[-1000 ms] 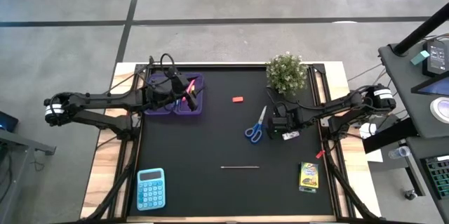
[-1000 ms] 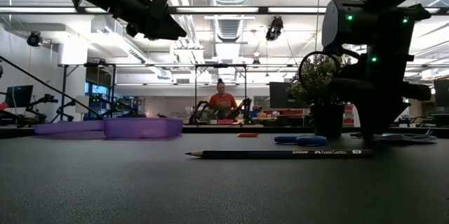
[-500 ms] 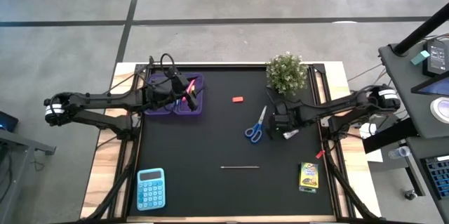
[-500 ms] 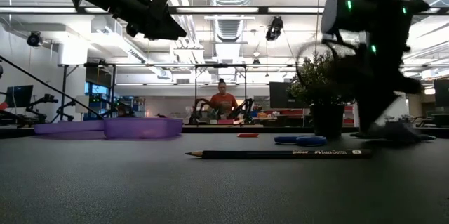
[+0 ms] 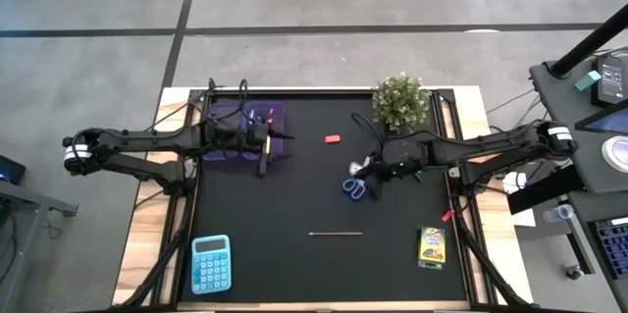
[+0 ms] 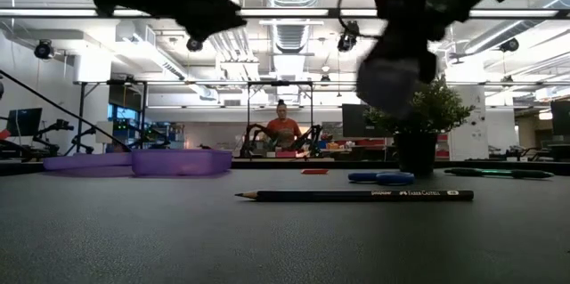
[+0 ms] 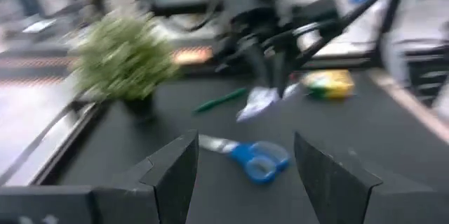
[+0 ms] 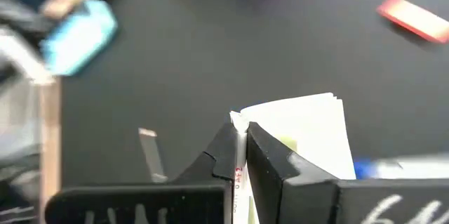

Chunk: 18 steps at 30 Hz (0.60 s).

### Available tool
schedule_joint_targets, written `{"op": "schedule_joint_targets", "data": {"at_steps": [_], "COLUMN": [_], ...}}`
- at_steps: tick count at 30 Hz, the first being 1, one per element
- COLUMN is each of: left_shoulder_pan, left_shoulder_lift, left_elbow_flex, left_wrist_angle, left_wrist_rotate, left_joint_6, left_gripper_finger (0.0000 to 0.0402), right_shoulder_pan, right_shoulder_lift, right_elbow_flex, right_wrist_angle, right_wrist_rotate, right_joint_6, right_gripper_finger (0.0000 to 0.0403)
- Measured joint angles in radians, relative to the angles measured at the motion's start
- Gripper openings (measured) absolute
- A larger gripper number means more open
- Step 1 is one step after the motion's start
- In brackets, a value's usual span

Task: Pack school essentials
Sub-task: Put the purple notes into the purple box

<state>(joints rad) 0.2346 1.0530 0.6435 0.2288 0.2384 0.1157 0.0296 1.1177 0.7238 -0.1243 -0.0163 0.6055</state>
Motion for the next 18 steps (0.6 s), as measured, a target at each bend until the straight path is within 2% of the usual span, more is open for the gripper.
{"op": "schedule_joint_targets", "data": {"at_steps": [4, 9, 18], "left_shoulder_pan": [-0.020, -0.045, -0.078], "left_shoulder_lift": [0.058, 0.169, 0.378], "left_elbow_flex": [-0.005, -0.005, 0.043], "left_wrist_angle": [0.178, 0.350, 0.438], "left_wrist_rotate": [0.116, 0.181, 0.232], "left_joint_6": [0.002, -0.004, -0.006], "left_gripper_finger": [0.0217, 0.0217, 0.0217], "right_shoulder_pan": [-0.002, -0.011, -0.036], "right_shoulder_lift": [0.048, 0.109, 0.154], "right_elbow_flex": [-0.001, 0.001, 0.001], "right_wrist_angle": [0.192, 0.360, 0.507], "right_wrist_rotate": [-0.108, -0.174, -0.223], "right_joint_6": [-0.065, -0.084, -0.086], "right_gripper_finger": [0.0013, 0.0013, 0.0013]}}
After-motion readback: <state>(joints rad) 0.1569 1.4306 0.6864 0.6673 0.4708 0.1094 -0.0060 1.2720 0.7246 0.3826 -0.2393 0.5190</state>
